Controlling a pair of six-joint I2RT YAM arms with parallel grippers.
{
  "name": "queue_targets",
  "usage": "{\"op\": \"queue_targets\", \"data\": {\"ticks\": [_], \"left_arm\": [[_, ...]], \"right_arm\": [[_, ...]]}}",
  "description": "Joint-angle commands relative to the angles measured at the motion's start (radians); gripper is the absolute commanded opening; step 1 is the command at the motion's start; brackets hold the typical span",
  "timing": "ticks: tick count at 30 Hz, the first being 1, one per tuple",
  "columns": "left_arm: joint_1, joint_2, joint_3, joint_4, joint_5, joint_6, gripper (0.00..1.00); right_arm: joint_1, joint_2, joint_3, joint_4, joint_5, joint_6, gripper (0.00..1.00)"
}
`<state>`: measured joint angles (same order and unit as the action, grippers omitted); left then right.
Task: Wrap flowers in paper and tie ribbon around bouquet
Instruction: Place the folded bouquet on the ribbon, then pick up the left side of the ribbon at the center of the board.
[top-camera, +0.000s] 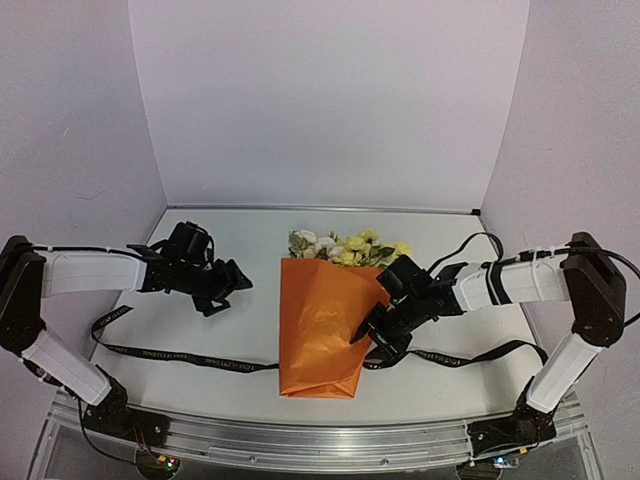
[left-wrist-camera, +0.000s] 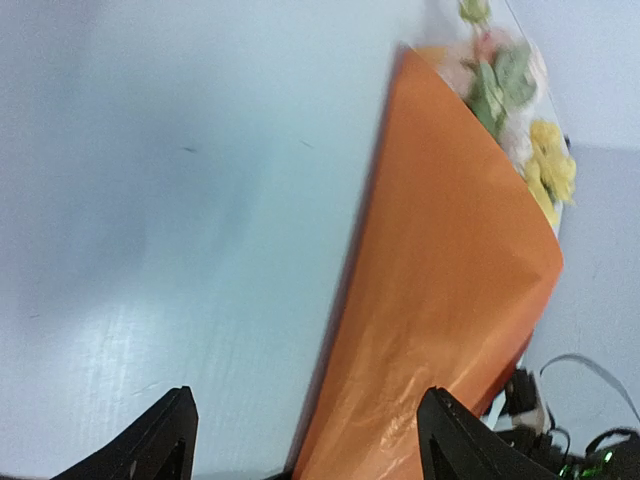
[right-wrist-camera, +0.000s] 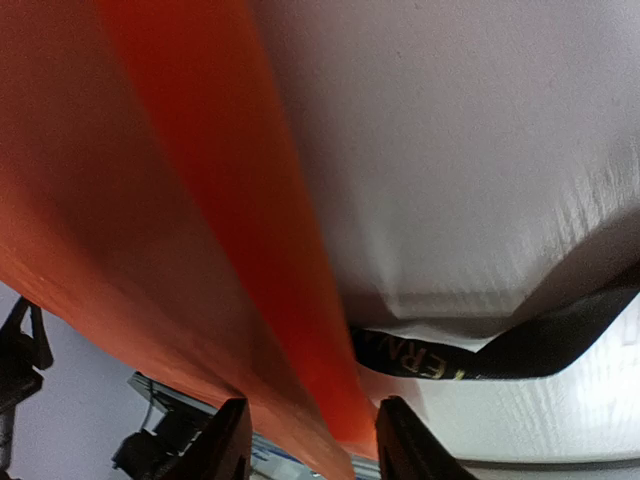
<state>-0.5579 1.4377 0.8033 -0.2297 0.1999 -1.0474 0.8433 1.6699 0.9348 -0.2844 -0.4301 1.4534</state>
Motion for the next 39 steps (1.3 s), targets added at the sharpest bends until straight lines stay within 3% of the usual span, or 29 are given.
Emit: {"op": "queue_targets", "data": {"ticks": [1, 7, 11, 17, 22, 28, 32, 39], "left_arm": [[0.057, -0.144, -0.062, -0.178, -0.233, -0.163, 0.82], [0.093, -0.282, -0.074, -0.499, -0.488, -0.359, 0.84], [0.102, -0.335, -0.104, -0.638, -0.577, -0.467, 0.83], [0.115, -0.339, -0.184, -0.695, -0.565, -0.593, 0.78], [0.116, -0.301, -0.236, -0.639, -0.532, -0.639, 0.75], [0.122, -0.223, -0.230, -0.632, -0.549, -0.656, 0.75], [0.214, -0.220, -0.207, -0.660, -0.600, -0.579, 0.76], [0.413, -0.187, -0.236, -0.549, -0.573, -0.373, 0.75]], "right_arm": [[0.004, -0.092, -0.040, -0.030, 0.073, -0.094, 0.64], [-0.022, -0.251, -0.096, -0.264, 0.222, -0.243, 0.89], [-0.054, -0.376, -0.167, -0.361, 0.331, -0.298, 0.98], [-0.118, -0.515, -0.246, -0.450, 0.389, -0.328, 0.98], [-0.162, -0.661, -0.315, -0.553, 0.506, -0.356, 0.98], [-0.232, -0.767, -0.344, -0.645, 0.522, -0.385, 0.98], [-0.271, -0.802, -0.366, -0.654, 0.505, -0.400, 0.98], [-0.312, -0.814, -0.365, -0.656, 0.482, -0.442, 0.98]]}}
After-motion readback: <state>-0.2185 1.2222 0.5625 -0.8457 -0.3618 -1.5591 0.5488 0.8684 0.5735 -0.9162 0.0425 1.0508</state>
